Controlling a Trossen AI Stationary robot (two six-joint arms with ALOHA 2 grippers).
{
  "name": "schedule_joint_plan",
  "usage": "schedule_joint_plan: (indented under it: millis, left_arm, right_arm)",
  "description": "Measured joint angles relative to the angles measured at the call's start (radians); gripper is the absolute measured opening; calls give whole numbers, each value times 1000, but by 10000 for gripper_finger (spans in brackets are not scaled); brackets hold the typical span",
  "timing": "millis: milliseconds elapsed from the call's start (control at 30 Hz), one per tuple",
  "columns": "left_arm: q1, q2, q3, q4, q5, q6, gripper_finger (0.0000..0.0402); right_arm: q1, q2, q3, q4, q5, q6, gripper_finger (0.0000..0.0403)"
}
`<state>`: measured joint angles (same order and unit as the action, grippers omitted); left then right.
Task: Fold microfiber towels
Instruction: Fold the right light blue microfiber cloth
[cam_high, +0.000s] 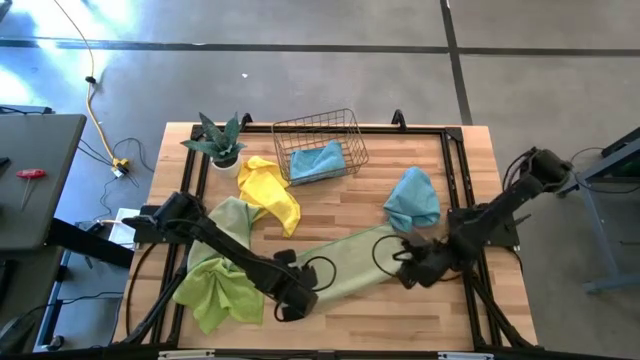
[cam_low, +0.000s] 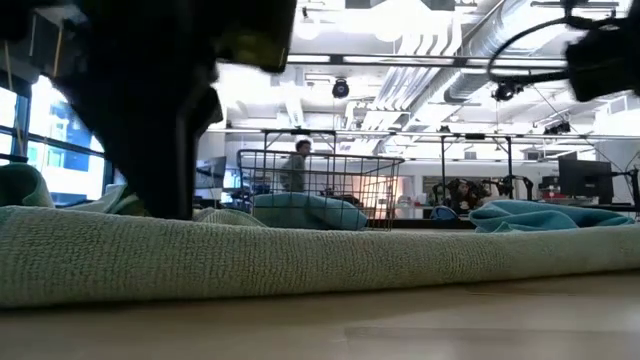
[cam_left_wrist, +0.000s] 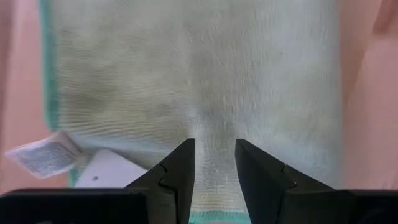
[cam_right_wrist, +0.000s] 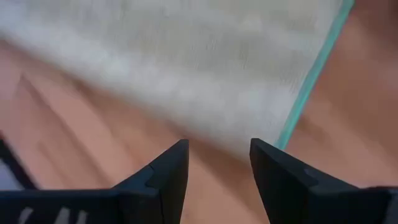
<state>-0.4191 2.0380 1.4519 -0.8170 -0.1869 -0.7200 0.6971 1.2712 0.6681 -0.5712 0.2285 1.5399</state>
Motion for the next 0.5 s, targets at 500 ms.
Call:
schedule_joint_plan:
  millis: [500]
  left_arm:
    - [33,-5,-114,210,147,182,105]
  right_arm:
    - [225,85,0,73,155,681,165]
